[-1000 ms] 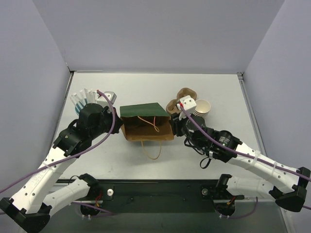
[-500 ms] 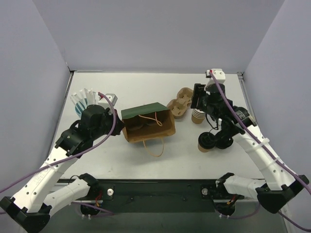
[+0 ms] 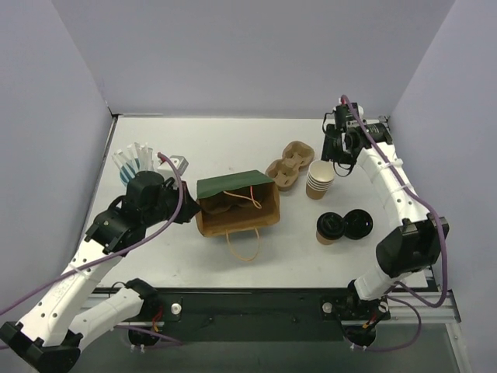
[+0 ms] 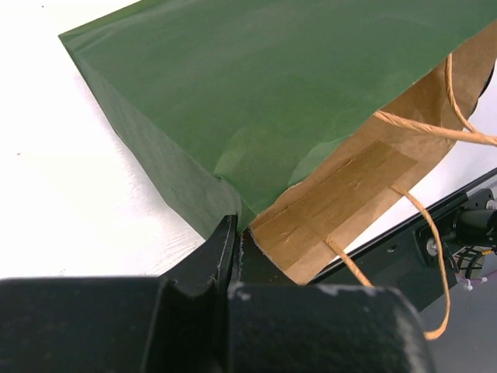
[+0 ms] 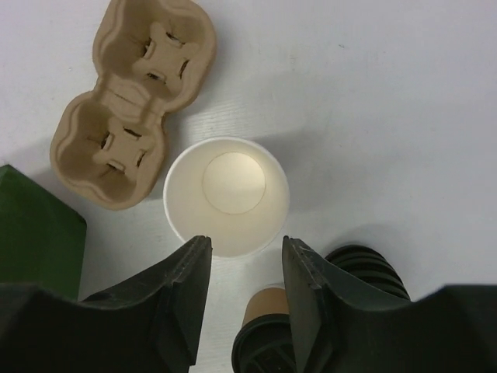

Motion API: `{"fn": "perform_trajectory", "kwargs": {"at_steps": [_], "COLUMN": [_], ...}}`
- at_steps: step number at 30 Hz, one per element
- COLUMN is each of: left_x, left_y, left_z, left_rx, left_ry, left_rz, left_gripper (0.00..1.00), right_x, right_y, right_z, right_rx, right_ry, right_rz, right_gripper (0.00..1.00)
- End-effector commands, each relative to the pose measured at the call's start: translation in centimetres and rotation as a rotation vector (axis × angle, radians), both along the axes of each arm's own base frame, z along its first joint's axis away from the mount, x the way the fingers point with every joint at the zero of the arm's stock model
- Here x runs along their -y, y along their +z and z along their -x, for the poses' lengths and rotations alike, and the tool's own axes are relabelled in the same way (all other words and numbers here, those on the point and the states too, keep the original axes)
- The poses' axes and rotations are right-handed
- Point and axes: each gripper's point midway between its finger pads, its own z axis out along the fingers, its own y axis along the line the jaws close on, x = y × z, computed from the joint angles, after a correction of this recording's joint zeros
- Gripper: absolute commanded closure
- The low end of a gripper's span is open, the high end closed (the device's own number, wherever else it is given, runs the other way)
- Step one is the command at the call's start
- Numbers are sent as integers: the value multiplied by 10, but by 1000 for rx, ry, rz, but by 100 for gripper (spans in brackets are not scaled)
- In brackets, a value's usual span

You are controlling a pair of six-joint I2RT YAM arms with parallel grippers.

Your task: Pack the takeout coffee

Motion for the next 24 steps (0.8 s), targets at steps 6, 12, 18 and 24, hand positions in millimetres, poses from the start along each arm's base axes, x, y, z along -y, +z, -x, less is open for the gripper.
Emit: {"fn": "perform_trajectory", "kwargs": {"at_steps": [6,12,18,24], "left_x": [-7,-17,-15,-16], "left_y": [15,20,22,20], "left_z": [6,2,2,5], "left_rx": [-6,6,-2,-10], "left_ry": [-77,-57,-65,-72], "left_rz": [56,51,64,58], "left_gripper": [100,100,100,100], "right_x": [26,36,21,10], "right_y": [-16,-10,-22,-61], "right_z": [4,45,104,141], "right_rx": [-128,-201,-309,-350], "right_ry": [-69,-116,-76,-70], "right_rz": [28,47,-45,-60], "right_gripper": [57,50,29,15]}}
